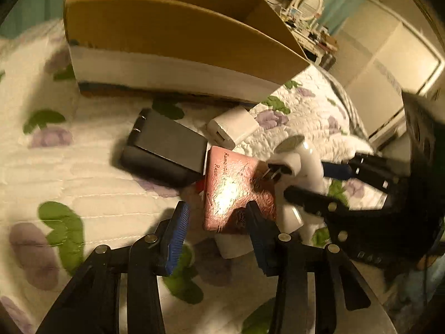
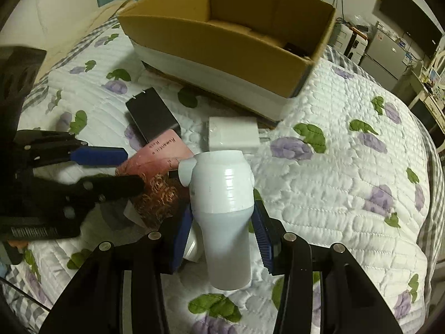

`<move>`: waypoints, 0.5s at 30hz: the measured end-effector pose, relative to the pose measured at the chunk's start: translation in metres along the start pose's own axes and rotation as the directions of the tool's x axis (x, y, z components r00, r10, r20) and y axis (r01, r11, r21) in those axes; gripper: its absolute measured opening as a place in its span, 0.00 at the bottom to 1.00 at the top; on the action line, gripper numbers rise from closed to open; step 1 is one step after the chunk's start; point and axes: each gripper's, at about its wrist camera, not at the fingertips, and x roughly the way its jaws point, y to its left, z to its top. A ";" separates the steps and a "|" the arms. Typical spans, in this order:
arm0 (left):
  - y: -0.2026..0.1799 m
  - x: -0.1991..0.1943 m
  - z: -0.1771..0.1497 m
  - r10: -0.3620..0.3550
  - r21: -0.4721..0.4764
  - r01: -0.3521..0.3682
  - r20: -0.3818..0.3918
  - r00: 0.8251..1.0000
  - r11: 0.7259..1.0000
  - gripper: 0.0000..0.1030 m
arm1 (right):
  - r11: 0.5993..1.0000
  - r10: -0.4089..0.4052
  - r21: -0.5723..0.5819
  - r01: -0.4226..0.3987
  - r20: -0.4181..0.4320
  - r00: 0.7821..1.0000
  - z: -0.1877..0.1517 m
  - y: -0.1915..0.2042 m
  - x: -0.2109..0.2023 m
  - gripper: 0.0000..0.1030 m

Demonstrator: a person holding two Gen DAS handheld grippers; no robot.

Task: Organize rigid objects
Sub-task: 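Grasp the pink rose card case with the left tool while the right tool holds the bottle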

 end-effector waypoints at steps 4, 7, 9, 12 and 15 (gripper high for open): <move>-0.019 0.003 -0.002 -0.024 0.053 0.024 -0.003 1.000 0.998 0.40 | 1.000 -0.015 -0.015 0.015 -0.014 1.000 -0.002 0.002 0.005 0.42; -0.032 -0.006 0.002 -0.024 0.072 0.022 0.033 0.999 0.997 0.31 | 1.000 -0.022 -0.005 0.022 -0.023 0.999 -0.005 -0.002 0.009 0.41; -0.038 -0.012 0.007 -0.052 0.069 0.048 0.059 0.997 0.996 0.28 | 1.000 -0.008 0.018 0.008 -0.022 1.000 -0.007 -0.007 0.009 0.41; -0.050 -0.008 0.017 -0.040 0.066 0.036 0.070 0.997 0.997 0.27 | 1.000 0.002 0.021 -0.001 -0.019 1.000 -0.008 -0.008 0.009 0.40; -0.053 0.011 0.026 0.046 0.030 -0.048 0.049 0.998 0.998 0.27 | 1.000 -0.006 0.006 0.007 -0.018 1.000 -0.009 -0.005 0.008 0.39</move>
